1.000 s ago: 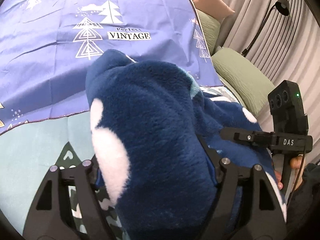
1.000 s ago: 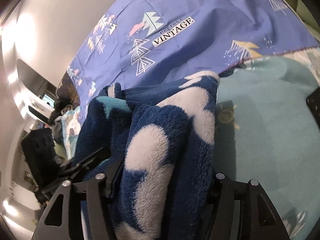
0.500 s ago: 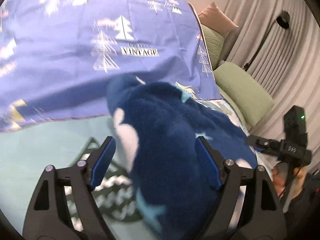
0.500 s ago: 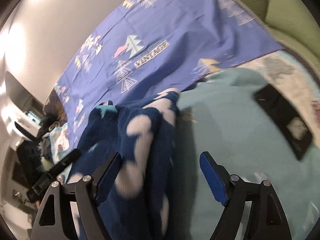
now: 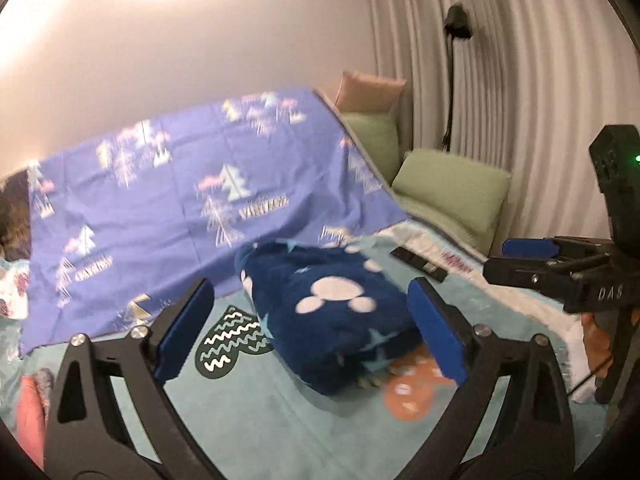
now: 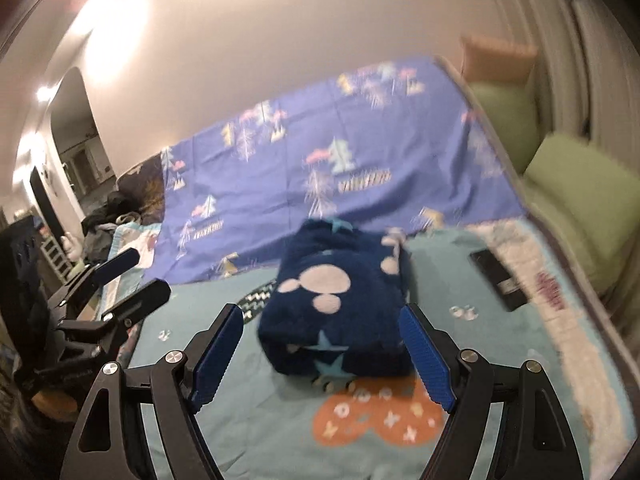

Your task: Fold small clothes

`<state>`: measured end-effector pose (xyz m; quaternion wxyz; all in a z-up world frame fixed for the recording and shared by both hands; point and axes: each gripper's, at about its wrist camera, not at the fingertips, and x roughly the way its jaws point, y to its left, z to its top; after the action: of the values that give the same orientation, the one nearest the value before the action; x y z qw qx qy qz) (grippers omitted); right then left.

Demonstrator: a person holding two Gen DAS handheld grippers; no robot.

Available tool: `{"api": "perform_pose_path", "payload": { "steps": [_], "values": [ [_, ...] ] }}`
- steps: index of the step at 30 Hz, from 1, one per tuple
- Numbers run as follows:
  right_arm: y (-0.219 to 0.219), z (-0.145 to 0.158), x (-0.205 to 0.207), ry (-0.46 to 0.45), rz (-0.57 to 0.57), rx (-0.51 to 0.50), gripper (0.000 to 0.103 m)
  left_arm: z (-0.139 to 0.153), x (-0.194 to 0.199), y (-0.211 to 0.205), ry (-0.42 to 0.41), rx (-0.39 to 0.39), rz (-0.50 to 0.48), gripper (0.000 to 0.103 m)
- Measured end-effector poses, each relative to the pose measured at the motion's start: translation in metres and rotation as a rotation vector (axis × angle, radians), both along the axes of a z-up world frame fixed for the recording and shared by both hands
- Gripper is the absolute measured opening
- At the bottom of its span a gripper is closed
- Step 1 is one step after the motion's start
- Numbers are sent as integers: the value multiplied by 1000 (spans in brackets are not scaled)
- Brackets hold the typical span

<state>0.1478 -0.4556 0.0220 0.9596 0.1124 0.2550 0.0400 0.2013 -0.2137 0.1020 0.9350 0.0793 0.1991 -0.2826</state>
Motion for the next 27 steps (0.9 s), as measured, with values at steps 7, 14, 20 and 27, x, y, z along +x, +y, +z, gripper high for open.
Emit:
{"api": "perform_pose_path", "payload": {
  "steps": [7, 14, 20, 27],
  "values": [
    [30, 25, -111, -87, -149, -88, 83, 37, -98, 24, -150, -11, 56, 102],
    [47, 9, -185, -107, -215, -50, 85, 31, -164, 51, -138, -25, 72, 102],
    [71, -11, -219, -95, -222, -52, 85, 15, -194, 67, -93, -14, 96, 102],
    [93, -28, -238, -73, -270, -99, 85, -5, -215, 86, -29, -31, 133, 102]
  ]
}}
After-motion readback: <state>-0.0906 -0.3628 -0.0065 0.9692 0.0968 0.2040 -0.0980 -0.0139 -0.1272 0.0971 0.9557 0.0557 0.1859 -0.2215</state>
